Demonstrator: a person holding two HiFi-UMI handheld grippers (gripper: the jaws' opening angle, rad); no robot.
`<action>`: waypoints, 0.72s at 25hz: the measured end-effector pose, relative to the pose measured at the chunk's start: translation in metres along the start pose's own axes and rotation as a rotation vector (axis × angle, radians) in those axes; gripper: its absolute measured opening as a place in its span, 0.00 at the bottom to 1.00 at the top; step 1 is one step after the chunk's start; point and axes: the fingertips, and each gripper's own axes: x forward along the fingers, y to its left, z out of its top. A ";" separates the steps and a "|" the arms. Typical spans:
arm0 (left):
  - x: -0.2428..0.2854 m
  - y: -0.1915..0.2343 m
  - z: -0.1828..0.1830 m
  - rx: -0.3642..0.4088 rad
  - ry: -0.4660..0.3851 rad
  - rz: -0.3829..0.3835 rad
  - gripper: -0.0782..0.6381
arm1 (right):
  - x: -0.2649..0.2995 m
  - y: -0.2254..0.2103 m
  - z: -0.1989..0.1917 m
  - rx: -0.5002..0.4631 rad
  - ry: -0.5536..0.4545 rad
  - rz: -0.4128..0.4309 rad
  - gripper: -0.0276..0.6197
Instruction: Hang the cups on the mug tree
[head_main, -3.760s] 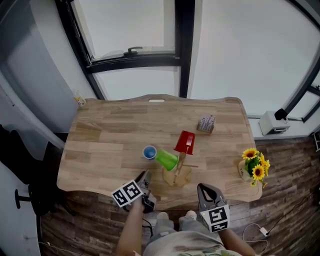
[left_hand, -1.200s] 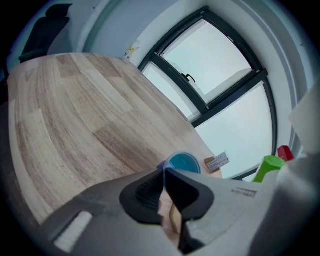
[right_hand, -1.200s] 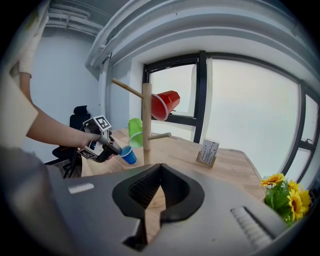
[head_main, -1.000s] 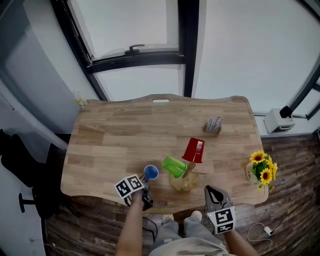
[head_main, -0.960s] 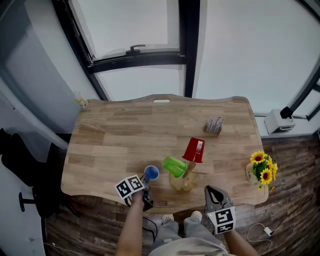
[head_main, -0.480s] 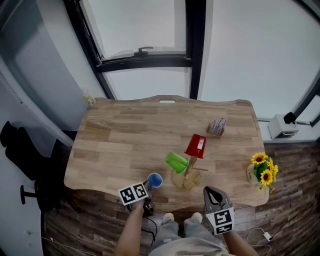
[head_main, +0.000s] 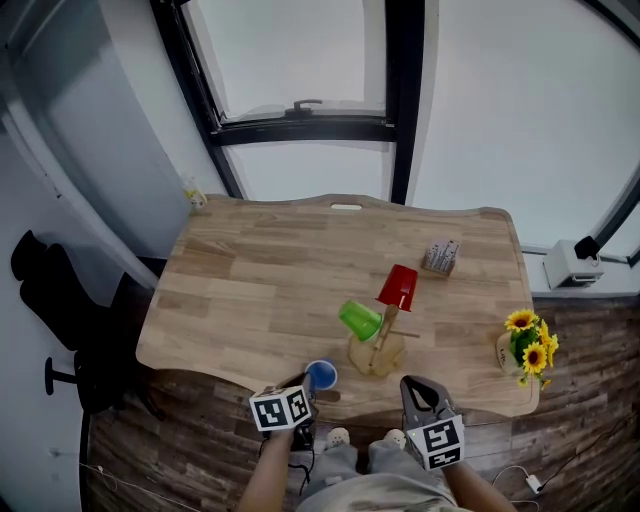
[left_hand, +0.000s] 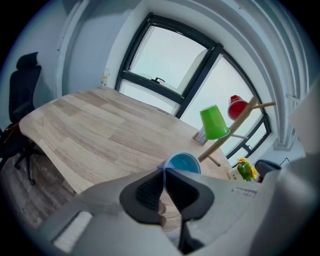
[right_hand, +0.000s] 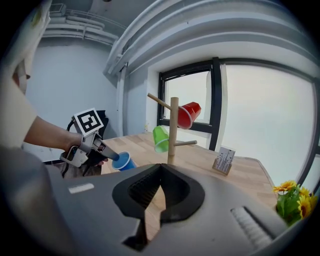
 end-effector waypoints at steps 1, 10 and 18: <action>-0.002 -0.002 -0.002 0.012 -0.001 0.001 0.13 | 0.000 0.002 0.001 -0.002 -0.002 0.006 0.05; -0.015 -0.041 -0.011 0.160 0.004 -0.060 0.13 | 0.000 0.010 -0.004 0.012 0.006 0.052 0.05; -0.014 -0.089 -0.031 0.240 0.129 -0.256 0.13 | -0.006 0.011 -0.006 0.029 -0.003 0.079 0.05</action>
